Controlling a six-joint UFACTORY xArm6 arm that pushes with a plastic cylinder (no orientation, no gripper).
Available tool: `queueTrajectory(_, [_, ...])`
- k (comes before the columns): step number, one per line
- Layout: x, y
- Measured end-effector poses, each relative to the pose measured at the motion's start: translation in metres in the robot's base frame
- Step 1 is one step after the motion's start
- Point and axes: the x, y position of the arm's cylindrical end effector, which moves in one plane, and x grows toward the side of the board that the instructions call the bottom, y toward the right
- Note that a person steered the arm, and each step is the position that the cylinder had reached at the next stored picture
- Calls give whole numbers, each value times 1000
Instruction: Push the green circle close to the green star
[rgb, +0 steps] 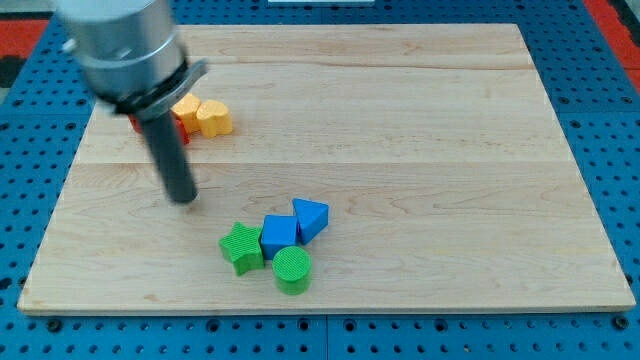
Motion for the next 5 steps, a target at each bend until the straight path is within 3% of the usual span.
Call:
queueTrajectory(1, [90, -16])
queueTrajectory(5, [99, 39])
